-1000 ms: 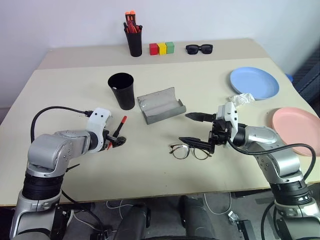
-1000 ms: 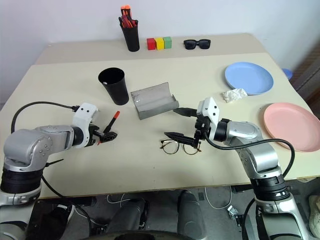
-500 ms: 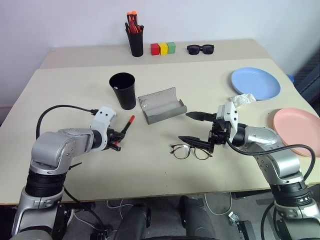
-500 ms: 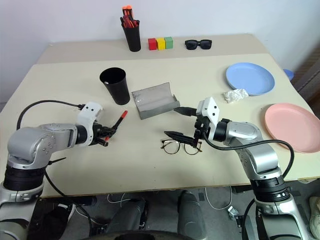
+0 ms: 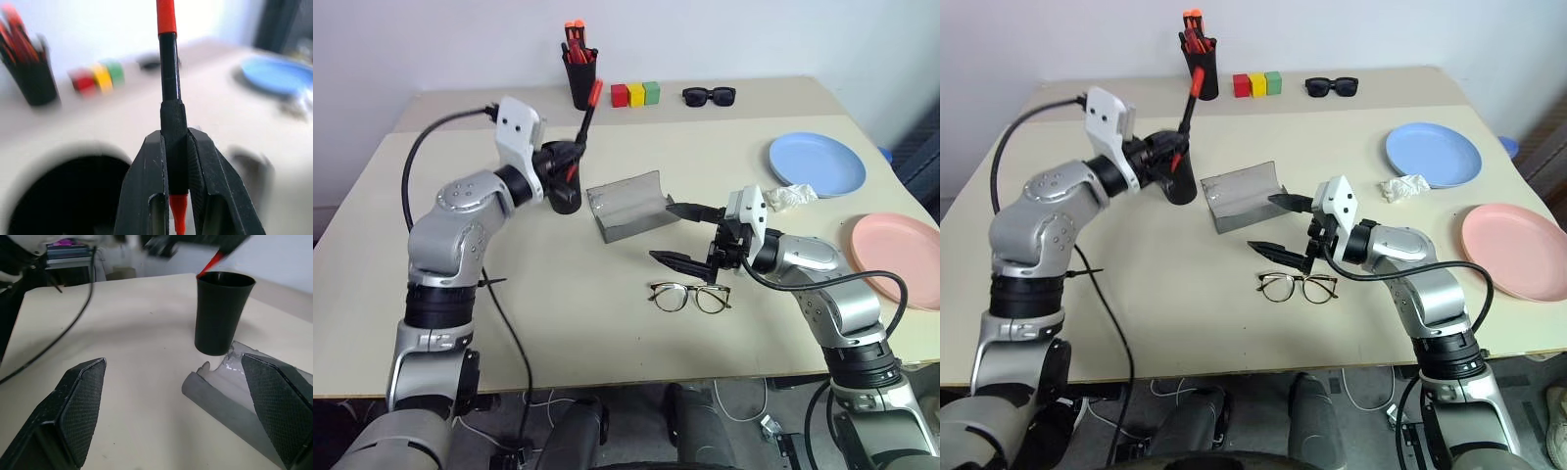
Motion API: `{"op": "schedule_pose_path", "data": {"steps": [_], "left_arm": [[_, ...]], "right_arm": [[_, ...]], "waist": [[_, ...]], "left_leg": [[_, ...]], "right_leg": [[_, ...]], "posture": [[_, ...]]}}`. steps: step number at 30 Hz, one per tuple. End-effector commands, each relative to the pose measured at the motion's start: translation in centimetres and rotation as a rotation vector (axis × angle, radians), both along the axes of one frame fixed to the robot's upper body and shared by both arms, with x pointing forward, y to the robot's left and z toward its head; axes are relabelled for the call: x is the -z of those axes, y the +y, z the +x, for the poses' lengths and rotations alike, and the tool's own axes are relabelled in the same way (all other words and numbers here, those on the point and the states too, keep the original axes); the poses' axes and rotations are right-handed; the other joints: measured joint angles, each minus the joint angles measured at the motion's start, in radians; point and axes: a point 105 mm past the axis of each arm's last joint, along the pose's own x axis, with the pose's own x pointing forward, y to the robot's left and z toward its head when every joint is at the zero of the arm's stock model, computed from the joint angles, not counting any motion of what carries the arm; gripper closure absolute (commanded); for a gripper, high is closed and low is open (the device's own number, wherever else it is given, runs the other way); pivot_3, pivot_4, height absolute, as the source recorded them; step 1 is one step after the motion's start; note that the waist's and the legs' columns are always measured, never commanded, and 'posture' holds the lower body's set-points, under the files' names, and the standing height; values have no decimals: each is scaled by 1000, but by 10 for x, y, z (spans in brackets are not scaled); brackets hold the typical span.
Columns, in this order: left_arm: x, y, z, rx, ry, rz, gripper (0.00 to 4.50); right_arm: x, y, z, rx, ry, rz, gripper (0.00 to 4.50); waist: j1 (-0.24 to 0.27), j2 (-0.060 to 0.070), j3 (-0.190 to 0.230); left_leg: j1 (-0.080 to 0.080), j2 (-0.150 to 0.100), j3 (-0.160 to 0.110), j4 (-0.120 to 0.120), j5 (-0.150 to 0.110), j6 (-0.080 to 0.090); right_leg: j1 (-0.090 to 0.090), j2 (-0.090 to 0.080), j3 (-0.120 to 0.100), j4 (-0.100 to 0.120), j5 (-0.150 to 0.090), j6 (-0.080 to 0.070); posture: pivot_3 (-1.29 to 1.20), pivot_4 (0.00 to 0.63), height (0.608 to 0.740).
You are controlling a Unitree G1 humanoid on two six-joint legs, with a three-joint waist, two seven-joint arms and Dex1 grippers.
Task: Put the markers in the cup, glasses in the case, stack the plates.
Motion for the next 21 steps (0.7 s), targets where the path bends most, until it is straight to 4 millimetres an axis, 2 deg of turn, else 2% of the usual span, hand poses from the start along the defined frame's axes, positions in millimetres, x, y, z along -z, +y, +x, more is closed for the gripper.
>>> {"op": "schedule_pose_path", "data": {"steps": [1, 5, 8, 16, 20, 21], "left_arm": [[-42, 23, 9, -108, -206, -62, 4479], [-41, 48, 23, -207, -223, -101, 4479], [-26, 56, 28, -246, -195, -96, 4479], [11, 44, 30, -213, -115, -100, 4479], [21, 45, 29, -231, -88, -92, 4479], [22, 47, 28, -238, -86, -96, 4018]], "right_arm": [[-9, -2, -3, 5, -38, 9, 0], [-13, -7, -1, 35, -44, 23, 0], [-19, -7, 3, 59, -56, 56, 0], [-21, -3, 4, 56, -64, 67, 0], [-23, -4, 6, 58, -70, 62, 0], [-23, -4, 6, 59, -70, 61, 0]], "waist": [[-1, 0, 0], [-9, 0, 0], [-13, 0, 0], [-14, 0, 0], [-17, 0, 0], [-17, 0, 0]], "left_leg": [[0, 0, 0, 0, 0, 0], [0, 0, 1, 0, -1, 2], [0, 0, 1, 0, -2, 4], [0, 0, 1, 0, -2, 4], [0, 0, 1, 0, -2, 4], [0, 0, 1, 0, -2, 4]], "right_leg": [[0, 0, 0, 0, 0, 0], [0, 0, 0, -1, 0, 1], [0, 0, 0, -1, 1, 1], [0, 0, 0, 0, 1, 2], [0, 0, 0, 0, 1, 2], [0, 0, 0, 0, 1, 1]], "posture": [[0, 150, 740], [0, 150, 740], [0, 150, 740], [0, 150, 740], [0, 150, 740], [0, 150, 740]]}}
